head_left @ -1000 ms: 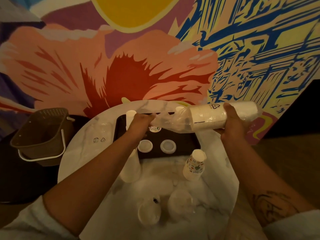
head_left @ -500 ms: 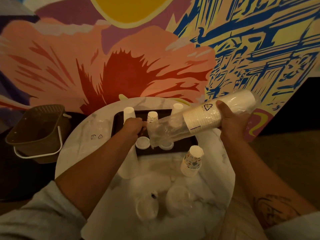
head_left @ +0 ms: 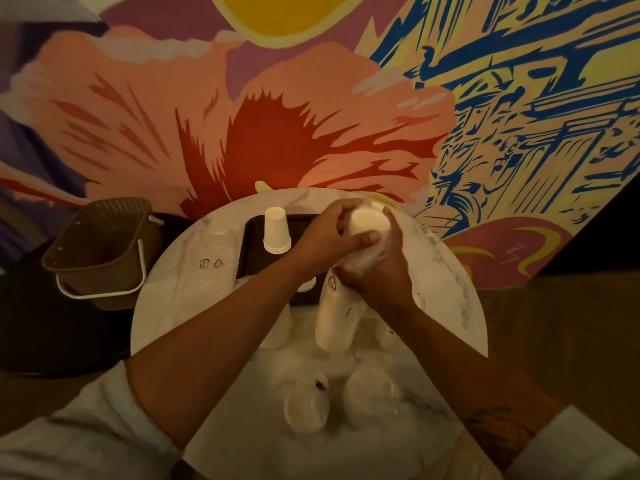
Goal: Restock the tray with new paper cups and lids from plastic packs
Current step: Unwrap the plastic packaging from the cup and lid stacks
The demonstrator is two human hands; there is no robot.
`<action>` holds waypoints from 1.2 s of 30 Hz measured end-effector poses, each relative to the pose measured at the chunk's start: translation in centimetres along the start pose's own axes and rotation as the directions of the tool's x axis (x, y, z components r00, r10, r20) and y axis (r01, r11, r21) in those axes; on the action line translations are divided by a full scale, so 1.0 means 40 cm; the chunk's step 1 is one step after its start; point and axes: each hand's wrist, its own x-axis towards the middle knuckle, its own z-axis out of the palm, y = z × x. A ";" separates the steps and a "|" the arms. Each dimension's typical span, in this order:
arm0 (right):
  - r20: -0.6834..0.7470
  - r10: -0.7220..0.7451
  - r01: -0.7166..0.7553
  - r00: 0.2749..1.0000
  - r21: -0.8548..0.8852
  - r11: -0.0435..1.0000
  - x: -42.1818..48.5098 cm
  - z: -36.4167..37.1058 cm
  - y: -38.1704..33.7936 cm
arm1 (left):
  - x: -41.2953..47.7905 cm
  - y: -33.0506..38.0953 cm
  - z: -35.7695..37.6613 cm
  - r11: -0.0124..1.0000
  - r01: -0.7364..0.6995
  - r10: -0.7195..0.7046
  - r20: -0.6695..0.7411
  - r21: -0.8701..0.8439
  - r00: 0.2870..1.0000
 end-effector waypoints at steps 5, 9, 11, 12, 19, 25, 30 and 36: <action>0.084 0.050 -0.051 0.995 0.005 0.999 -0.016 0.037 0.020 | -0.017 -0.069 0.002 0.984 0.146 -0.150 -0.039 -0.101 0.988; 0.110 0.047 -0.041 0.993 -0.052 0.998 -0.005 0.031 -0.003 | -0.004 -0.056 -0.013 0.958 0.217 -0.229 -0.042 -0.187 0.973; 0.077 0.017 -0.017 0.997 -0.004 1.000 -0.001 0.007 -0.022 | 0.002 -0.051 -0.017 0.965 0.202 -0.212 -0.046 -0.167 0.976; 0.052 -0.006 0.003 0.999 0.041 0.999 0.000 -0.009 -0.028 | 0.003 -0.048 -0.019 0.972 0.177 -0.187 -0.051 -0.155 0.981; -0.008 -0.135 0.135 0.991 -0.004 0.991 0.038 -0.048 -0.079 | 0.014 -0.038 -0.034 0.942 0.067 -0.119 -0.142 -0.329 0.983; -0.057 -0.111 0.111 0.992 0.000 0.994 0.066 -0.037 -0.100 | -0.005 -0.088 -0.030 0.972 0.172 -0.185 0.072 0.160 0.980; -0.077 -0.031 0.040 0.997 0.120 0.992 0.057 -0.044 -0.077 | -0.008 -0.142 -0.001 0.861 0.231 -0.265 0.013 0.452 0.964; 0.164 0.276 -0.290 0.947 0.065 0.955 -0.014 -0.025 0.016 | -0.012 -0.111 0.033 0.844 0.184 -0.159 -0.091 0.504 0.983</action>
